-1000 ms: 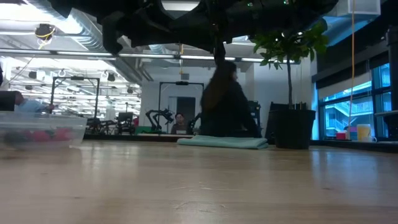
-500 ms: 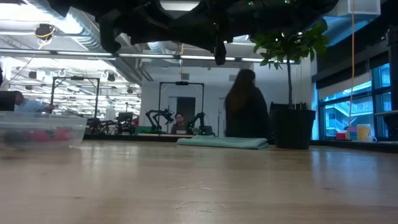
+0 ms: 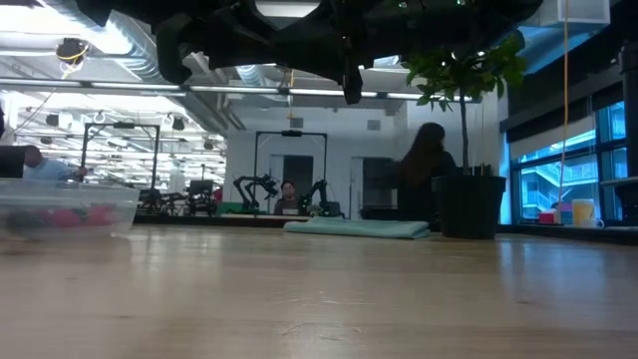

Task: Pick and placing Produce into tupperware
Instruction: Put the black cherry into the transparent bin

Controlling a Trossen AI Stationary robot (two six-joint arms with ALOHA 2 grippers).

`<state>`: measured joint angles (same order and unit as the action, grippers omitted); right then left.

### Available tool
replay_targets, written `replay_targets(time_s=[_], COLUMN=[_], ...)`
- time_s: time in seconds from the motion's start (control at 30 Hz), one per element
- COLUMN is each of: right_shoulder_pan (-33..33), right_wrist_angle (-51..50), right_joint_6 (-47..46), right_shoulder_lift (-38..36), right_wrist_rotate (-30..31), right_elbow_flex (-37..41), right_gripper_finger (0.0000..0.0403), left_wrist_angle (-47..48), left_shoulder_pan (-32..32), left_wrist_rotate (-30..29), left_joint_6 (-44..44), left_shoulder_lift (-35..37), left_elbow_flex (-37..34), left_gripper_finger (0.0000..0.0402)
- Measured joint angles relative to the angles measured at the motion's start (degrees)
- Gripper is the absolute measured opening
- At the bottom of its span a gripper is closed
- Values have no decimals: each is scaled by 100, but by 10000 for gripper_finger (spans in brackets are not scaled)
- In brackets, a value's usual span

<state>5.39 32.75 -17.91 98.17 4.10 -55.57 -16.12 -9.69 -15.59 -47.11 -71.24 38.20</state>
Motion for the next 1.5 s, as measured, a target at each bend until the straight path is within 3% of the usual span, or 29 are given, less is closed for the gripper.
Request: replay_targets(time_s=[0.2,0.47,0.7,0.97,1.13,1.33,1.5], right_shoulder_pan=[-2,-7,-23,-21,-28,-24,-31], right_wrist_angle=[4,-79,-126,-384,-1266,-2015,-2122], right_joint_6=[4,-543,36,178,162,-147,-155], right_shoulder_lift=[0,11,11,-254,-634,-796,-796], right_wrist_rotate=[2,28,180,174,184,186,186], right_elbow_flex=[0,-15,-15,-11,-11,-10,-9], right_gripper_finger=[111,199,255,280,281,281,281], left_wrist_angle=[0,-31,23,385,694,2144,4597], left_shoulder_pan=[0,2,-24,-22,-26,-178,-343], left_wrist_rotate=[-2,11,-11,-491,-521,-1358,-1626], left_joint_6=[8,68,215,412,599,1999,4976], left_shoulder_lift=[-2,-7,-7,-4,59,569,1049], left_elbow_flex=[0,11,11,13,13,17,216], left_gripper_finger=[104,103,103,103,103,103,103])
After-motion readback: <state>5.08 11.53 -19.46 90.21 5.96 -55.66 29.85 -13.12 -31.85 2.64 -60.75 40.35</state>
